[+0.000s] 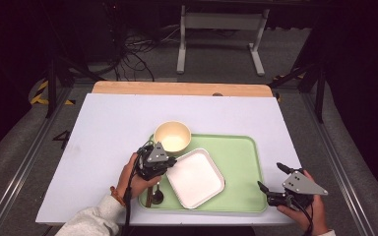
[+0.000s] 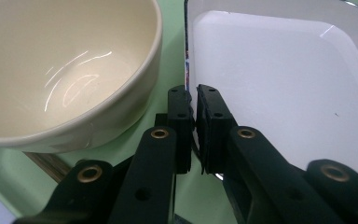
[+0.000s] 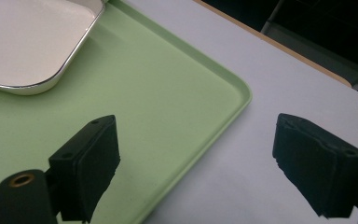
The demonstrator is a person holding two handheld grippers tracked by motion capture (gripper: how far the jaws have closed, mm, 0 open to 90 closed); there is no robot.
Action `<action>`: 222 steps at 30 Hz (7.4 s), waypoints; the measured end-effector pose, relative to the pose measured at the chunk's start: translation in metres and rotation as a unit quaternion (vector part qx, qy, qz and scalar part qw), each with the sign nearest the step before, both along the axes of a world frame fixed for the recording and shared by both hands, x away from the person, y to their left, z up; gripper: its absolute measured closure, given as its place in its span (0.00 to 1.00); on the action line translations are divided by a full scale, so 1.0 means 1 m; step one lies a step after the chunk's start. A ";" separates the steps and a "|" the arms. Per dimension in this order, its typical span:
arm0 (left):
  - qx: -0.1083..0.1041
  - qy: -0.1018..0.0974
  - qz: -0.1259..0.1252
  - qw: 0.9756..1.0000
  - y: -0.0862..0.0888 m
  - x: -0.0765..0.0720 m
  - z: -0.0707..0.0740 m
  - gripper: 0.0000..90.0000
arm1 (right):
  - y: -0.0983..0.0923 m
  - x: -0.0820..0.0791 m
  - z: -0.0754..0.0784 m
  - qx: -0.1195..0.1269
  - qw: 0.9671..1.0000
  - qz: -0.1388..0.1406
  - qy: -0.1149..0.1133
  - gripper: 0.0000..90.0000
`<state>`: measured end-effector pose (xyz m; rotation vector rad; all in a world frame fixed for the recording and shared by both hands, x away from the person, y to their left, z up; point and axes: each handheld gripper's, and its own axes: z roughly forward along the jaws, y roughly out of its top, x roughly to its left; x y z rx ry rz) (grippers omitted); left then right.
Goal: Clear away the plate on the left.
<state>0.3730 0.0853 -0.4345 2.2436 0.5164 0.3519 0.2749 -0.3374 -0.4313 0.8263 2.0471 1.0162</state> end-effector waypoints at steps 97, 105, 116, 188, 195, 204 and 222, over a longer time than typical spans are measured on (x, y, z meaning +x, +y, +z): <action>0.041 0.088 -0.122 0.988 0.020 -0.060 -0.017 1.00 | 0.001 0.000 0.000 -0.004 1.000 0.001 0.000 0.17; 0.034 0.090 -0.108 0.989 0.035 -0.059 -0.018 0.99 | 0.001 0.000 0.000 -0.004 1.000 0.002 0.001 0.17; 0.028 0.078 -0.100 0.992 0.039 -0.058 -0.017 0.93 | 0.001 0.000 0.000 -0.004 1.000 0.001 0.000 0.17; -0.018 -0.025 0.148 0.989 0.202 -0.055 -0.015 0.18 | -0.038 0.009 -0.002 0.027 0.998 -0.050 -0.020 0.12; -0.035 -0.003 0.168 0.985 0.213 -0.065 -0.029 0.14 | -0.042 0.011 -0.008 0.026 0.998 -0.050 -0.012 0.11; -0.066 0.004 0.164 0.984 0.214 -0.068 -0.032 0.08 | -0.042 0.013 -0.012 0.034 0.998 -0.052 -0.005 0.09; -0.057 -0.003 0.150 0.987 0.206 -0.066 -0.030 0.07 | -0.037 0.003 -0.009 0.029 0.998 -0.052 -0.010 0.09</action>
